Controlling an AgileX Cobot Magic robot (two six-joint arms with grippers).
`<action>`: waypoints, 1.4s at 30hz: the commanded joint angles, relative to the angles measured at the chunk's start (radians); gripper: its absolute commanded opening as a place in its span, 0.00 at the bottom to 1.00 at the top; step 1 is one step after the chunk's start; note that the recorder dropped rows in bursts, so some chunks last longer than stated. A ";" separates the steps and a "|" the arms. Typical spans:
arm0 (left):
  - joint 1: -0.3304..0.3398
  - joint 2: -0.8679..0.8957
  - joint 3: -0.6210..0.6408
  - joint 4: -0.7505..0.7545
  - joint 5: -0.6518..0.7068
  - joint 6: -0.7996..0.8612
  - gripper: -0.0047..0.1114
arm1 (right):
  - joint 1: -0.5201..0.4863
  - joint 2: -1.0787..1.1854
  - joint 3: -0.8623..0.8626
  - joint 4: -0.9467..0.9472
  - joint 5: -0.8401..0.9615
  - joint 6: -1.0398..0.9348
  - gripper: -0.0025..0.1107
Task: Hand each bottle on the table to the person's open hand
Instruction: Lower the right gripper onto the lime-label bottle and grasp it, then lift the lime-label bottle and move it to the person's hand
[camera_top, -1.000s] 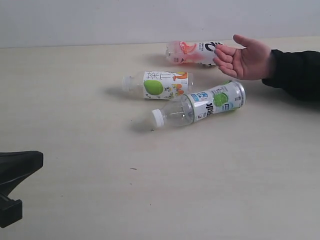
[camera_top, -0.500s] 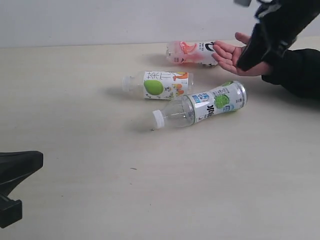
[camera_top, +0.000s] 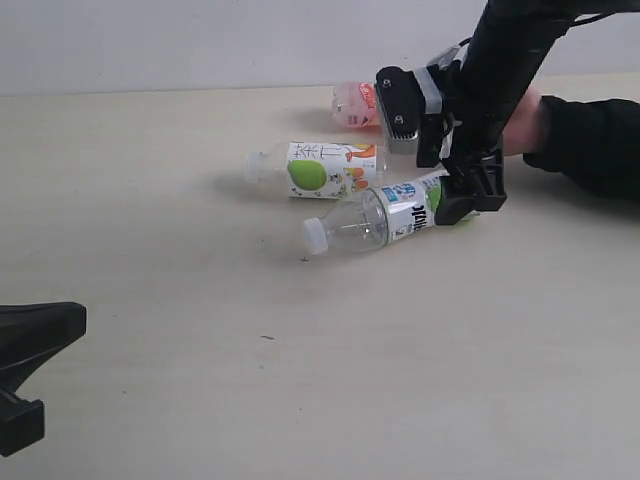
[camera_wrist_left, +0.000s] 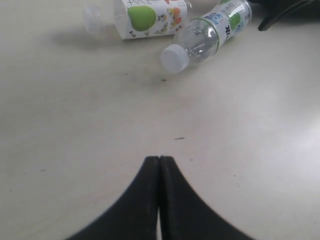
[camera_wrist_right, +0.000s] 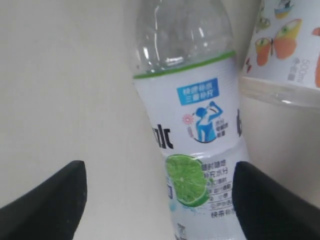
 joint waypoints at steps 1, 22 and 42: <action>0.000 -0.004 0.003 -0.006 -0.002 0.004 0.04 | 0.001 0.036 -0.009 -0.054 -0.074 -0.013 0.70; 0.000 -0.004 0.003 -0.006 -0.002 0.004 0.04 | 0.001 0.169 -0.009 -0.047 -0.228 -0.117 0.76; 0.000 -0.004 0.003 -0.006 -0.002 0.004 0.04 | 0.001 0.107 -0.009 -0.049 -0.080 -0.116 0.02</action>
